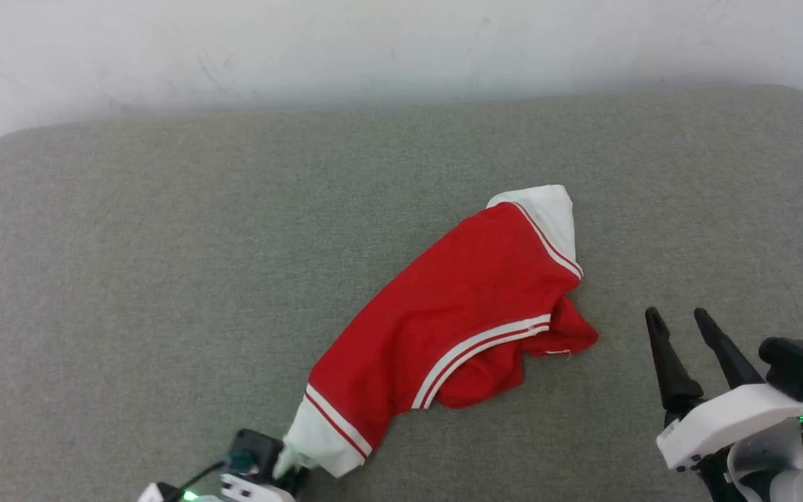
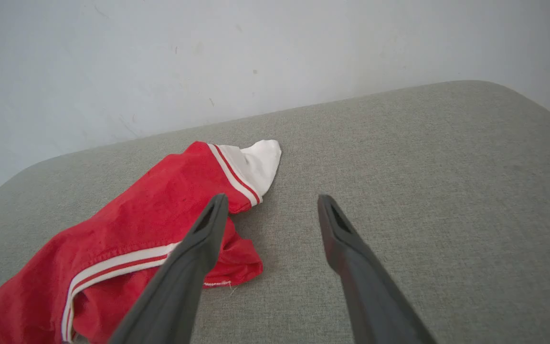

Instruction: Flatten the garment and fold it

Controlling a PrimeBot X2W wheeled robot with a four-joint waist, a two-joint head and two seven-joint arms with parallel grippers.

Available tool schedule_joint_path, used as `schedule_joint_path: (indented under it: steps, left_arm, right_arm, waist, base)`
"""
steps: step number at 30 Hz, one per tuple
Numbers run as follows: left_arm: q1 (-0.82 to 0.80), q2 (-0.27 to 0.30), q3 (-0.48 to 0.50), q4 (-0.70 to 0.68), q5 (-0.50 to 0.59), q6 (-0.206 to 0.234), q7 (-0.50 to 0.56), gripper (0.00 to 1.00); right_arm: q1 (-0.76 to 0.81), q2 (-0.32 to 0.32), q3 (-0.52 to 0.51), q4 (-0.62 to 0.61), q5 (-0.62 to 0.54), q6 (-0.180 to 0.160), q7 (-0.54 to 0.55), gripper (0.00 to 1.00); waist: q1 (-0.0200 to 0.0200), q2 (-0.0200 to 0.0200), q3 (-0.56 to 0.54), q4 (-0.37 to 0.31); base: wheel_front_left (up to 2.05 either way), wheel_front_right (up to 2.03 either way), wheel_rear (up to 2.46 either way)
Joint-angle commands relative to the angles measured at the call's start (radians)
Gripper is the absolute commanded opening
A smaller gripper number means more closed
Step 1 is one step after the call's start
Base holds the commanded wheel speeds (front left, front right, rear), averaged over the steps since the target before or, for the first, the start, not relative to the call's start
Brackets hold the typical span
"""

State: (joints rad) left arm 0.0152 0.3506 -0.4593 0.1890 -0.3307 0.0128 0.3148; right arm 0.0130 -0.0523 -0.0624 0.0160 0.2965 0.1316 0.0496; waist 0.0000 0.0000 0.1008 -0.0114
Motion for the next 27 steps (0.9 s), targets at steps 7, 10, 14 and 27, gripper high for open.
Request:
schedule_joint_path:
  steps: [7, 10, 14, 27]
  left_arm:
    - [0.003, 0.005, 0.167, -0.031, -0.043, 0.147, -0.173, 0.0]
    - [-0.018, 0.0, 0.207, -0.05, -0.044, 0.18, -0.23, 0.0]
    - [-0.063, -0.016, 0.209, -0.061, -0.039, 0.185, -0.27, 0.0]
    - [-0.186, -0.078, 0.153, -0.051, -0.028, 0.156, -0.335, 0.0]
  right_arm:
    - [-0.11, 0.002, -0.043, 0.028, -0.05, -0.001, 0.014, 1.0]
    - [-0.198, 0.002, -0.061, 0.082, -0.078, -0.001, 0.038, 1.0]
    - [-0.354, 0.002, -0.079, 0.217, -0.117, -0.001, 0.084, 1.0]
    - [-0.78, -0.062, -0.138, 0.704, -0.244, -0.001, 0.325, 1.0]
  waist:
    - [0.0, 0.0, 0.017, 0.04]
    - [0.0, 0.0, 0.041, 0.061]
    - [0.0, 0.0, 0.089, 0.09]
    - [0.0, 0.0, 0.243, 0.202]
  base:
    - [0.0, 0.0, 0.0]
    - [0.0, 0.0, 0.0]
    - [0.0, 0.0, 0.0]
    - [0.0, 0.0, 0.0]
